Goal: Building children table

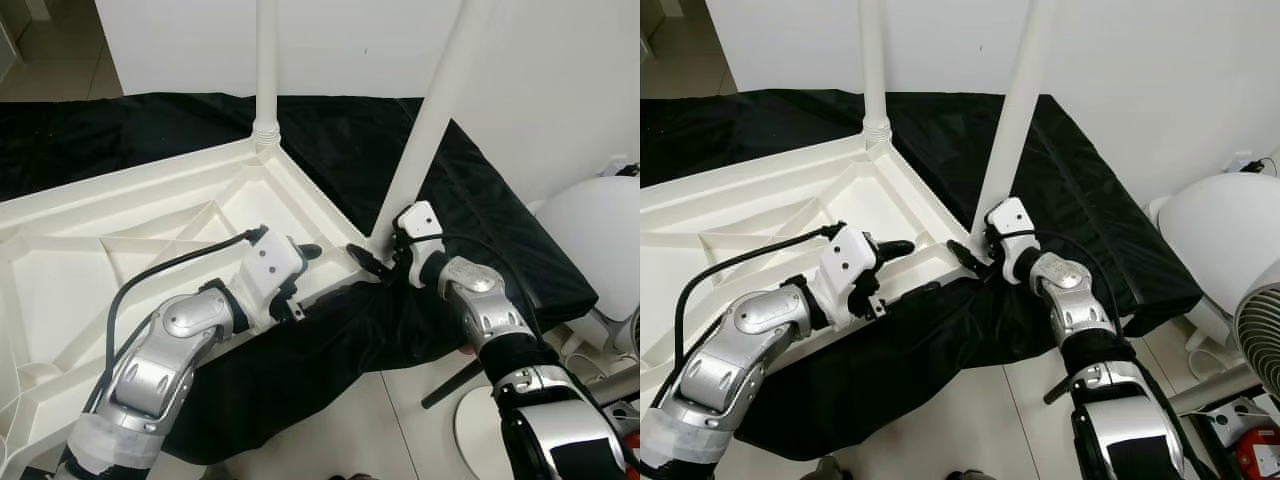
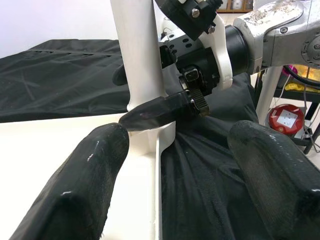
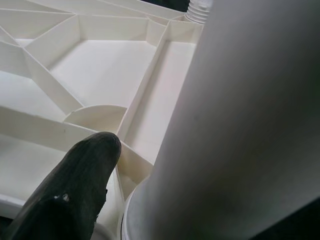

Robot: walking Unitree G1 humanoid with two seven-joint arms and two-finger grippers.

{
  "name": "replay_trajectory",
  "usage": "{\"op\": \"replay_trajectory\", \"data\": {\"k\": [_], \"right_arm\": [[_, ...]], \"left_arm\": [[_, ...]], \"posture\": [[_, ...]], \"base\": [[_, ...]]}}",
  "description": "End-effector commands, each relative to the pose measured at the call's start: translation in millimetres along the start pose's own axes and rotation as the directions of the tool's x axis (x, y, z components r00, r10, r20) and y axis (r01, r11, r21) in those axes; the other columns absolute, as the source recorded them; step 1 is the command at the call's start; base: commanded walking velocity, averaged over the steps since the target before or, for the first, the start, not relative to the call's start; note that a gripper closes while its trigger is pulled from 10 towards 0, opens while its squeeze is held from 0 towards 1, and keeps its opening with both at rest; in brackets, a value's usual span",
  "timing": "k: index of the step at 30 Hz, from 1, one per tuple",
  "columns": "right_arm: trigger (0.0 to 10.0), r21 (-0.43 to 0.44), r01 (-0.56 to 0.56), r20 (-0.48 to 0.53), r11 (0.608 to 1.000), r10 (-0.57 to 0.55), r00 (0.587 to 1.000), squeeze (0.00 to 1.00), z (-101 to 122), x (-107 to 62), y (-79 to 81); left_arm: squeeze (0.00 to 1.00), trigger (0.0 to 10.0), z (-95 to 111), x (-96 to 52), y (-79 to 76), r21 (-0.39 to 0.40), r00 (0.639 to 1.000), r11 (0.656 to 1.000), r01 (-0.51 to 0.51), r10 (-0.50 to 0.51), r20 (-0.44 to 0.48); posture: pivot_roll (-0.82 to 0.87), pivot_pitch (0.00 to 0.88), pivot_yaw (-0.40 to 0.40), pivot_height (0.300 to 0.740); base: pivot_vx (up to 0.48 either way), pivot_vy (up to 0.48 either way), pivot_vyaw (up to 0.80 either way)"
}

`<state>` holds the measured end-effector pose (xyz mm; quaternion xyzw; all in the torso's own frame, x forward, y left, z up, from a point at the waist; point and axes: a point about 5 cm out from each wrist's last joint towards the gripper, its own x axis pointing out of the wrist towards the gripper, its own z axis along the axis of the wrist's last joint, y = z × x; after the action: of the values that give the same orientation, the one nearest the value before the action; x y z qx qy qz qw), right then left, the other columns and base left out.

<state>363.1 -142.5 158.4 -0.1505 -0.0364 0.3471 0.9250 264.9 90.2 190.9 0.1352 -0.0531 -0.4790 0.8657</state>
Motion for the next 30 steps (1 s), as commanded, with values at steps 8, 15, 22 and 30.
{"op": "replay_trajectory", "data": {"k": [8,15,22,30], "right_arm": [[0.0,0.045,0.000,0.012,0.999,0.000,1.000,0.00,-4,0.2,0.7],[9.9,0.090,0.041,0.012,0.995,-0.042,0.999,0.00,-7,0.2,-3.3],[10.0,0.182,0.163,-0.032,0.970,-0.160,0.987,0.00,-12,-1.8,-4.6],[10.0,0.290,0.396,-0.101,0.871,-0.384,0.918,0.00,-14,0.4,8.4]], "left_arm": [[0.00,10.0,2,0.2,1.5,0.008,1.000,1.000,-0.018,0.018,0.000],[0.00,10.0,3,-0.5,2.1,0.010,1.000,1.000,-0.019,0.019,-0.001],[0.00,10.0,2,-1.6,0.3,0.012,1.000,1.000,-0.017,0.017,-0.004],[0.00,10.0,1,-2.7,-1.5,0.010,1.000,1.000,-0.017,0.017,-0.008]], "posture": [[0.13,0.083,-0.058,0.740],[0.13,0.083,-0.055,0.740],[0.15,0.073,-0.072,0.740],[0.15,0.055,-0.084,0.740]], "base": [[0.000,0.000,0.00],[0.000,0.000,0.00],[0.000,0.000,0.00],[0.000,0.000,0.00]]}}
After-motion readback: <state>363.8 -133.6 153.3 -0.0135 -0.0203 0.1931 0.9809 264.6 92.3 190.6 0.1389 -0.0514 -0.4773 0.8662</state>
